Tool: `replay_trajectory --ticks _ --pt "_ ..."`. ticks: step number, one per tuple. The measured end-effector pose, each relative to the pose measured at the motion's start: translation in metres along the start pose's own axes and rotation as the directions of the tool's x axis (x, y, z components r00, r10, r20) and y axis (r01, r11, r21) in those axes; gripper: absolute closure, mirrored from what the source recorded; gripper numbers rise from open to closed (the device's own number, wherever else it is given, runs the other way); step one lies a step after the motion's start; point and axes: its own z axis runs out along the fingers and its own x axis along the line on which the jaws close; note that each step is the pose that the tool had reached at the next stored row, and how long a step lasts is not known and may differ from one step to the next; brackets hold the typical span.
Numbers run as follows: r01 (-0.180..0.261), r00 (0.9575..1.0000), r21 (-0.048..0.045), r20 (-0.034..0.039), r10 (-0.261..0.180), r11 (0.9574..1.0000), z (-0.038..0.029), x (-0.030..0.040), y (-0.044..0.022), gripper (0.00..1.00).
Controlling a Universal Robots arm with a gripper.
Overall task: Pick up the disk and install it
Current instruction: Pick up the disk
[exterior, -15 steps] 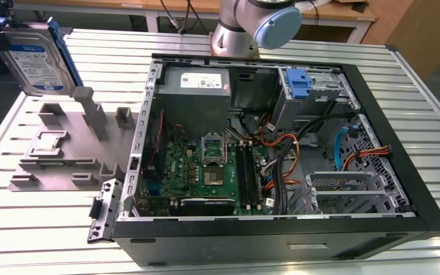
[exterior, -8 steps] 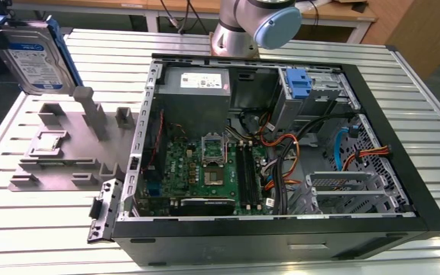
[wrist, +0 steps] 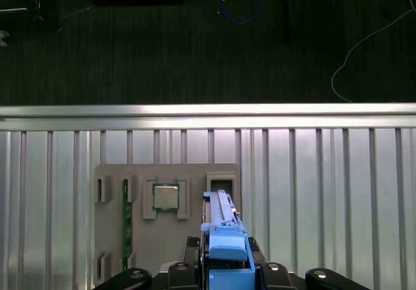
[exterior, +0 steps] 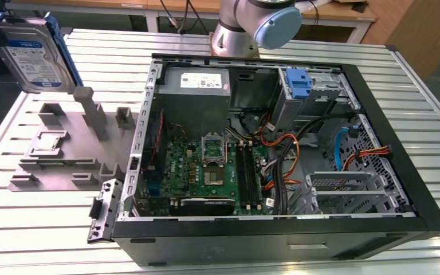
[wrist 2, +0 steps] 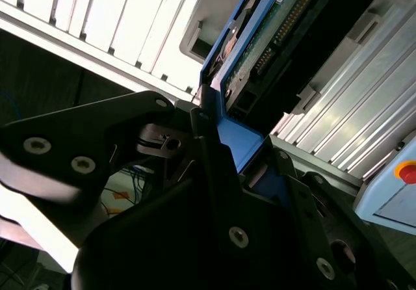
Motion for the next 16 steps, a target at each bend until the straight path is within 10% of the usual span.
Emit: replay_trajectory --ticks 13,16 --pt "0.000 1.0000 0.0000 0.0015 0.000 1.0000 -0.0100 -0.0001 0.0003 0.63" --pt "0.000 0.9999 -0.0004 0.0123 0.000 1.0000 -0.0100 -0.0001 0.0003 0.63"
